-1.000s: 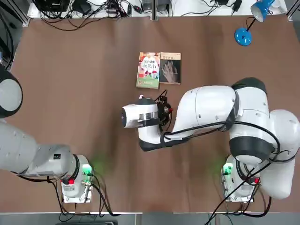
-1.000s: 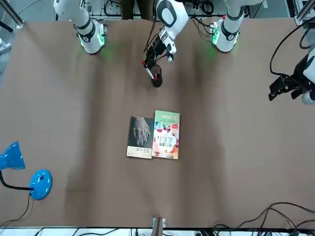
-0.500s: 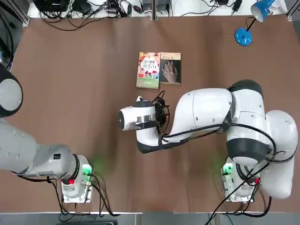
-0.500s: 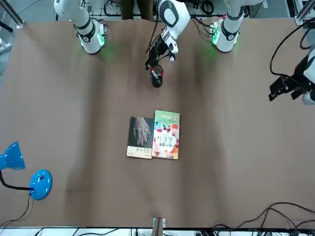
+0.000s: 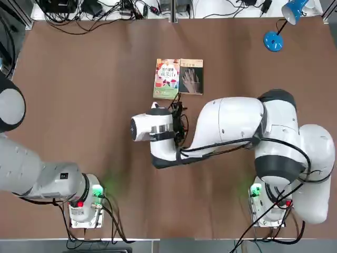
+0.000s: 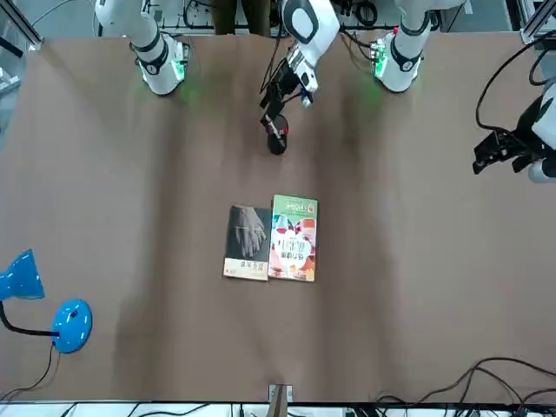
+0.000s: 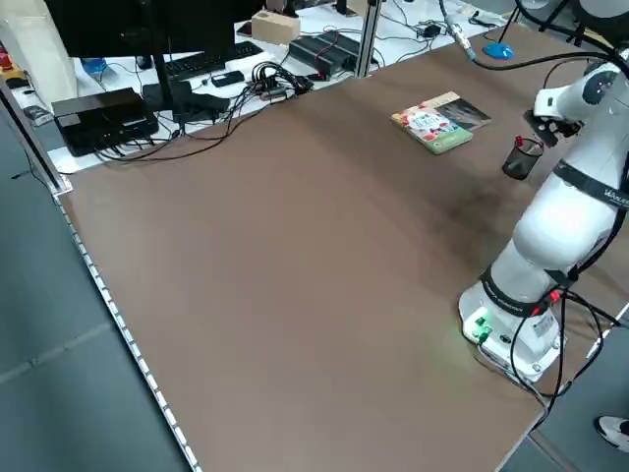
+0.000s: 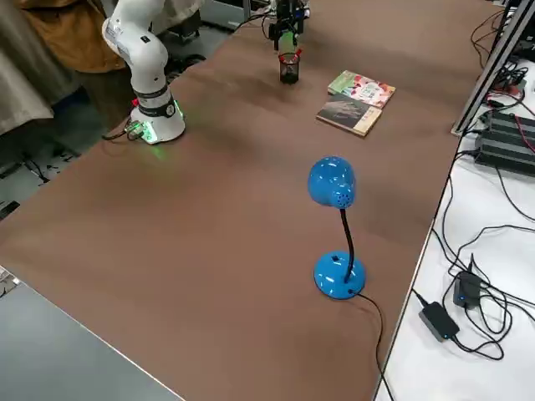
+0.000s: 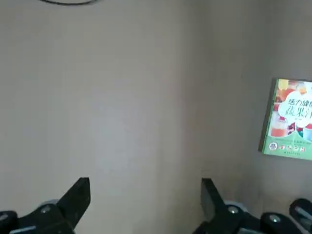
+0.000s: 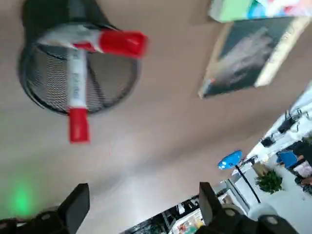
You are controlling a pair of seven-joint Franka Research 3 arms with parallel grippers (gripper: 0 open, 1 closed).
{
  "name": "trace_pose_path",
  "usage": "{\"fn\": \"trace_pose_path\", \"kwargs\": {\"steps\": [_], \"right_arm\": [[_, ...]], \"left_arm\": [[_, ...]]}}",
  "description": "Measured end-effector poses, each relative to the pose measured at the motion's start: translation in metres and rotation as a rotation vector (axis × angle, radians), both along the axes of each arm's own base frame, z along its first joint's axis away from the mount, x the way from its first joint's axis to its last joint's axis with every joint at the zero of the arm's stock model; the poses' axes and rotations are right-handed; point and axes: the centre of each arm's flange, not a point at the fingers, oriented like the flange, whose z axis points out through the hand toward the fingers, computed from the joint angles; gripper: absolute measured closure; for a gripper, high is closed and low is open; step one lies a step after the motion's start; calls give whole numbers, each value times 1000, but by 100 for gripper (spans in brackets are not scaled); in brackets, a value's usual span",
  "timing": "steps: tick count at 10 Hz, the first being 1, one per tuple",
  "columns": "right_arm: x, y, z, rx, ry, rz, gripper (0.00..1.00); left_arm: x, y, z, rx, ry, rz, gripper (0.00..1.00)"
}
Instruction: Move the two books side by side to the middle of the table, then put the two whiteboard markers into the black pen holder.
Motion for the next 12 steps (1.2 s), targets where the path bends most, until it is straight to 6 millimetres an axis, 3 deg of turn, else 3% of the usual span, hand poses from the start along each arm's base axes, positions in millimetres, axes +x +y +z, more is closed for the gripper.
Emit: {"fn": "trace_pose_path", "kwargs": {"steps": [1, 3, 4, 6, 8, 12], "right_arm": [[17, -2, 34, 20, -9, -31, 1], [82, -30, 112, 115, -33, -134, 1], [121, -59, 145, 168, -44, -212, 1], [207, -144, 201, 297, -31, -435, 1], [274, -231, 229, 396, -35, -625, 1], [362, -374, 245, 663, -7, -950, 1]], "left_arm": [[-3, -1, -1, 1, 21, -9, 0], [-9, -5, -1, 3, 60, -31, 0], [-10, -5, 0, 3, 63, -33, 0], [-9, -6, 0, 3, 61, -31, 0], [-6, -7, 2, 2, 35, -8, 0], [-3, -5, 2, 3, 18, 10, 0]]}}
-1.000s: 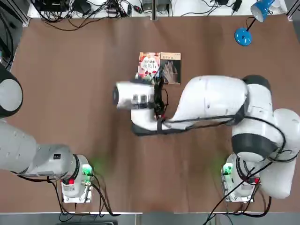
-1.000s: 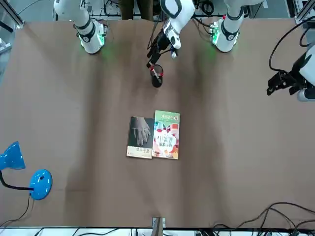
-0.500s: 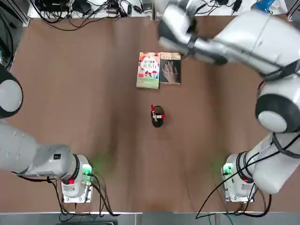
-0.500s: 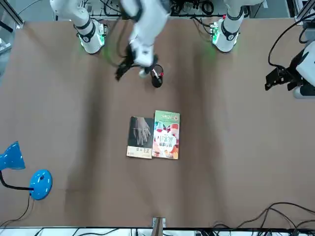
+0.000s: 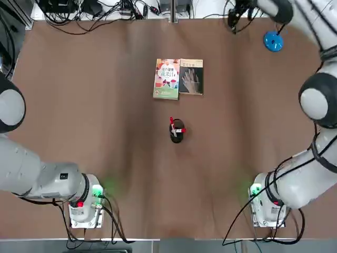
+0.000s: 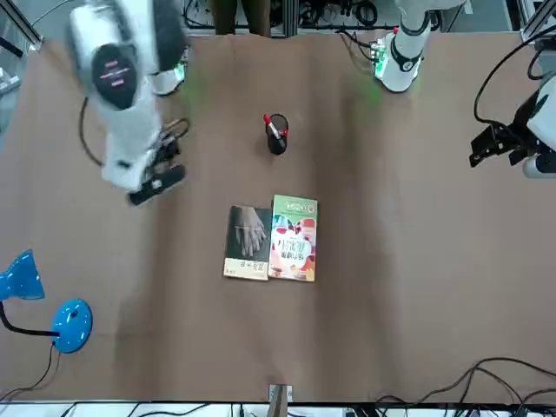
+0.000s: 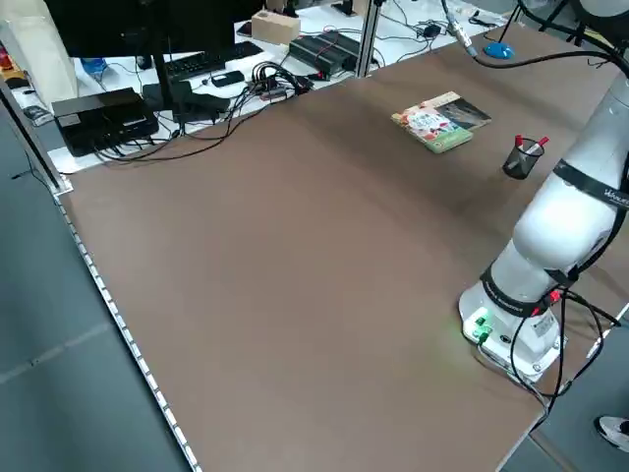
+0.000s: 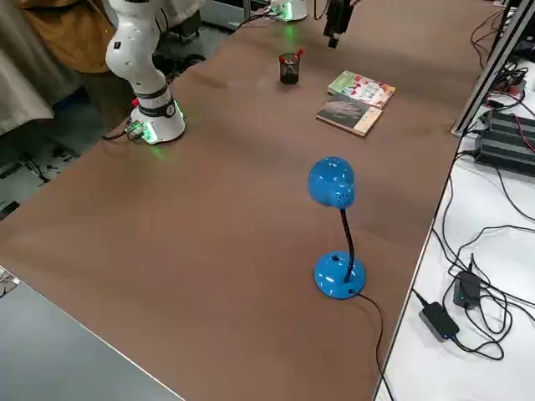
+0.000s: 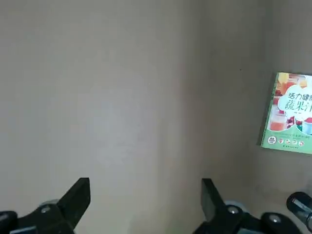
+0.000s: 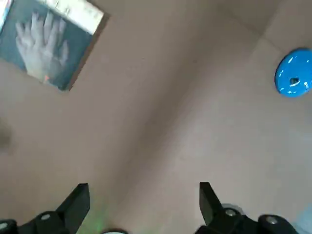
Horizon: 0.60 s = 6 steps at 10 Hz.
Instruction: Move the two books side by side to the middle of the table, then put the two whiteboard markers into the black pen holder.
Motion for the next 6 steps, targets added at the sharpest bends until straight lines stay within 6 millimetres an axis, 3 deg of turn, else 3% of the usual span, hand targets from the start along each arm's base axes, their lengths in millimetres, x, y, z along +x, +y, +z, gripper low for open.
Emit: {"fn": "trace_pose_path", "kwargs": {"steps": [4, 6], "right_arm": [[53, -140, 18, 109, -174, -232, 1], [47, -174, 49, 127, -242, -285, 1]], "left_arm": [[0, 0, -1, 15, 0, -7, 0], [1, 0, -1, 18, 1, -8, 0]]}}
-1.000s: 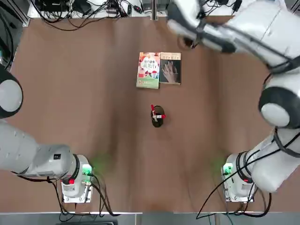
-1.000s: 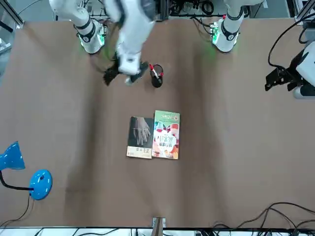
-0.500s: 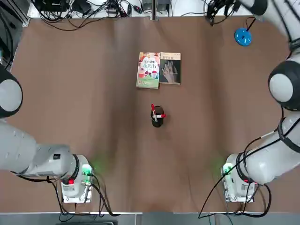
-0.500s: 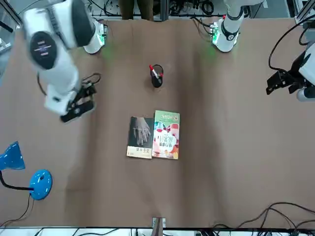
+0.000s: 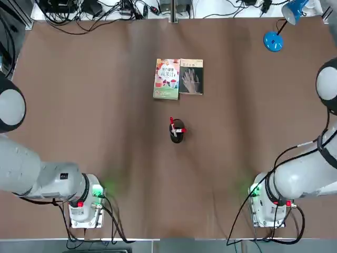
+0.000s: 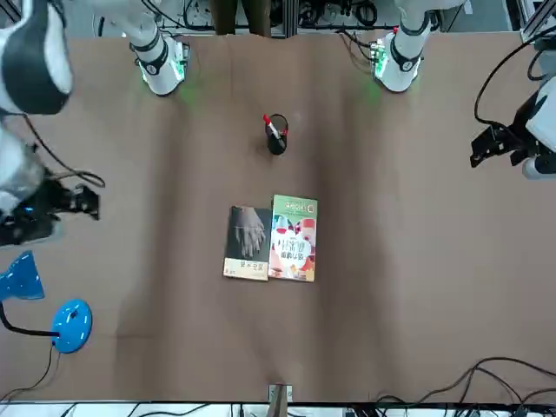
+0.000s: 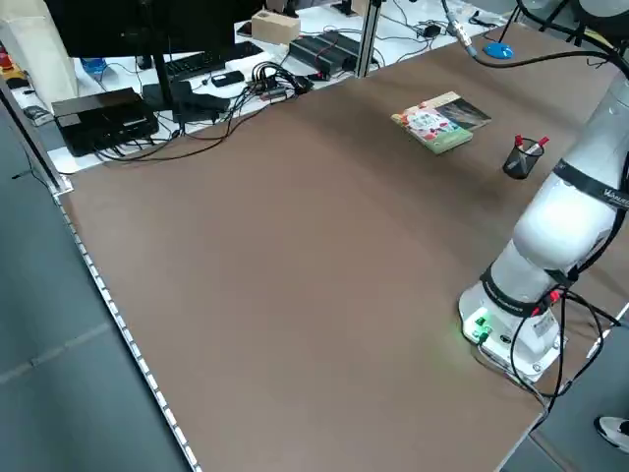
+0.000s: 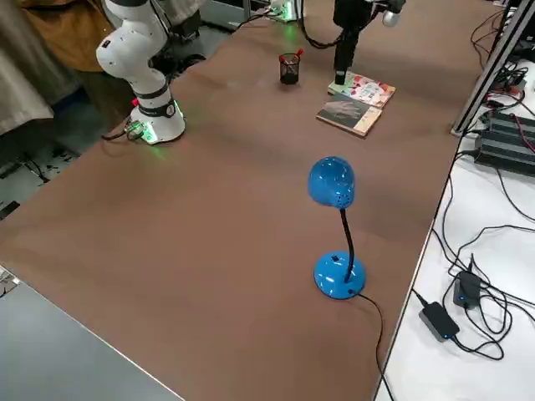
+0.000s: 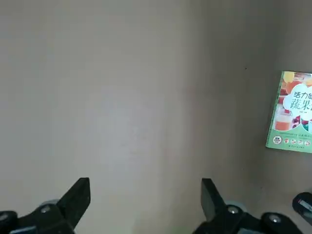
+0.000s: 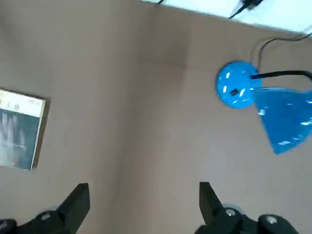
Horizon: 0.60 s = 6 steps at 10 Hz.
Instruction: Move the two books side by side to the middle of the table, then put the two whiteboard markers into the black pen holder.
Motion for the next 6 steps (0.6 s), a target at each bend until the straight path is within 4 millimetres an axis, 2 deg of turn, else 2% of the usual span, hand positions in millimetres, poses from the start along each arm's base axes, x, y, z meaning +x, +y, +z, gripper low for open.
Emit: {"fn": "trace_pose_path", "kwargs": {"steps": [1, 3, 6], "right_arm": [[-10, -13, 13, 24, -10, -23, 1], [-31, -26, 21, 50, -4, -49, 0], [-40, -26, 22, 52, 1, -51, 0]], "left_arm": [[0, 0, 0, 0, 0, 0, 0], [0, 0, -1, 0, 1, 0, 0], [1, 0, 1, 0, -3, 0, 0]]}}
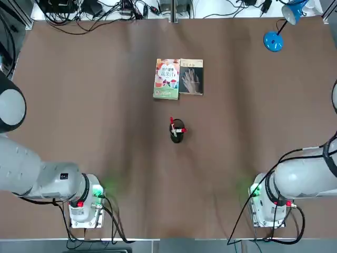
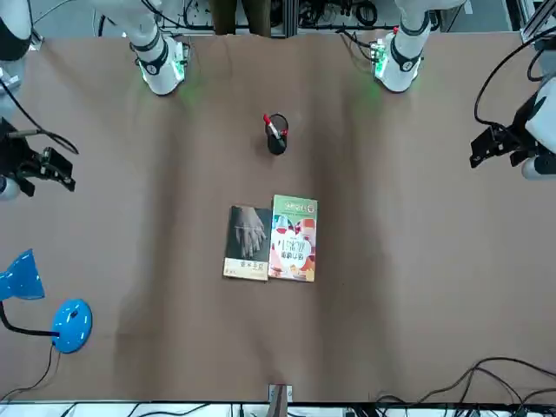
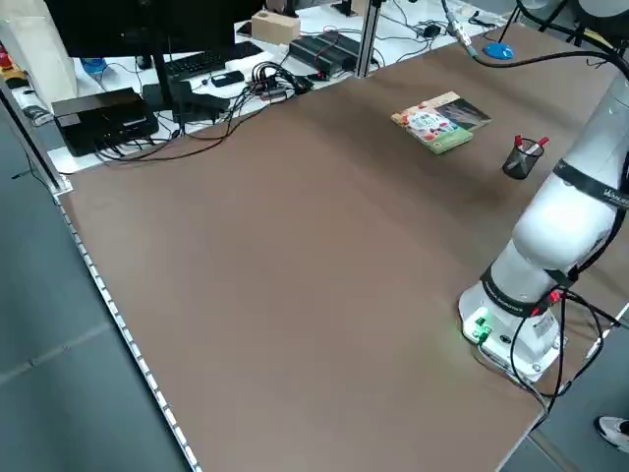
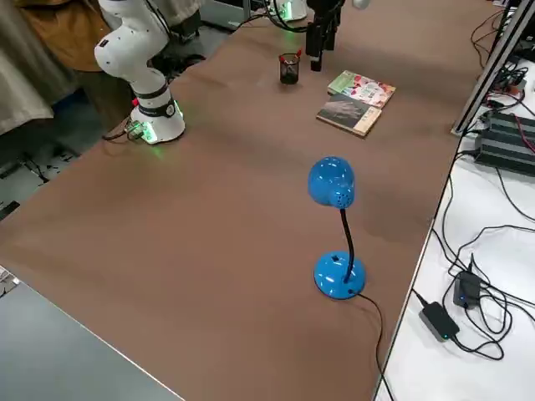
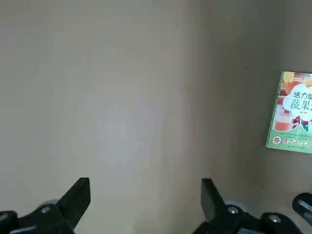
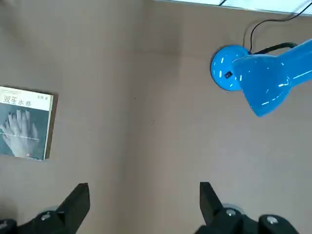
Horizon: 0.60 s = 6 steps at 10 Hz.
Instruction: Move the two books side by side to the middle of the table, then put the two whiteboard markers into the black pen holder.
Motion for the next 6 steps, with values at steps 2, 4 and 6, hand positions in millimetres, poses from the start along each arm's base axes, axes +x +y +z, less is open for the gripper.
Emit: {"fn": "trace_pose_path", "kwargs": {"steps": [2, 4, 6], "right_arm": [[0, 1, 1, 6, -4, -2, 0], [-1, 0, 7, 9, -17, -4, 0], [-1, -5, 8, 9, -21, -12, 0]], "left_arm": [[0, 3, 1, 0, -3, 4, 0], [0, 1, 2, 0, -3, 2, 0], [0, 3, 2, 0, -4, 4, 0]]}}
